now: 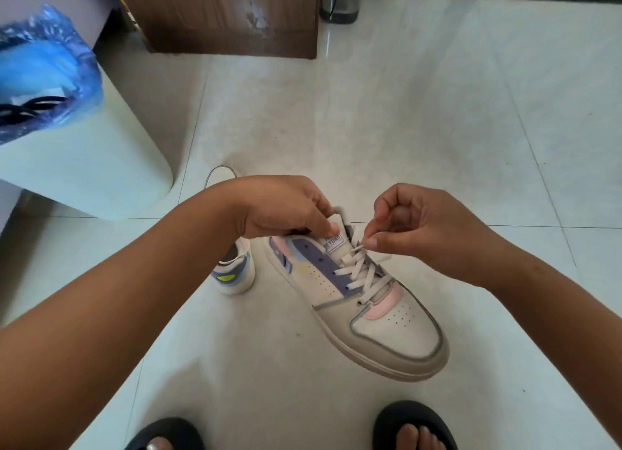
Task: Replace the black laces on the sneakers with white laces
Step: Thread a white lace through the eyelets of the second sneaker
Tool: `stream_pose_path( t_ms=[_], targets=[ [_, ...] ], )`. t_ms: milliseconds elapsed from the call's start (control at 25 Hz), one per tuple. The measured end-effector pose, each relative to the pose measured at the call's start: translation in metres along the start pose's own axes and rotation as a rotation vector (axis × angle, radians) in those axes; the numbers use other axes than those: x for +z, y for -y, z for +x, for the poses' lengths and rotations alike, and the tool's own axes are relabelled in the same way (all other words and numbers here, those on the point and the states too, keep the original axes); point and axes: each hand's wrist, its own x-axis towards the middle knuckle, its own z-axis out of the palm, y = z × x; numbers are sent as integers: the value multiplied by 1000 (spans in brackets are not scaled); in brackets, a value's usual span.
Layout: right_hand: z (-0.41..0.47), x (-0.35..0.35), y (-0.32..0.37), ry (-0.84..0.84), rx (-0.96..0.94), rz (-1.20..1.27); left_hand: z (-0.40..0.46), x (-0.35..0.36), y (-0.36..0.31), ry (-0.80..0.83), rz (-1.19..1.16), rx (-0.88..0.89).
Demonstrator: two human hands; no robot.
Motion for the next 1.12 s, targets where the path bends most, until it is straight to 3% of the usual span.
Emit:
stream_pose_path(
  t_ms=[440, 680, 840, 960, 1120],
  targets=[
    [15, -3, 6, 24, 68, -95, 1, 4, 5, -154, -59, 8],
    [16, 3, 4, -30, 113, 26, 3, 12, 8, -310, -162, 8],
    [20, 13, -5, -262, -78, -382, 5, 19, 9, -399, -296, -5],
    [25, 12, -10, -283, -184, -447, 6, 19, 8, -408, -477, -16],
    [23, 12, -19, -310, -494, -596, 5, 18, 4, -414, -651, -37]
  ],
)
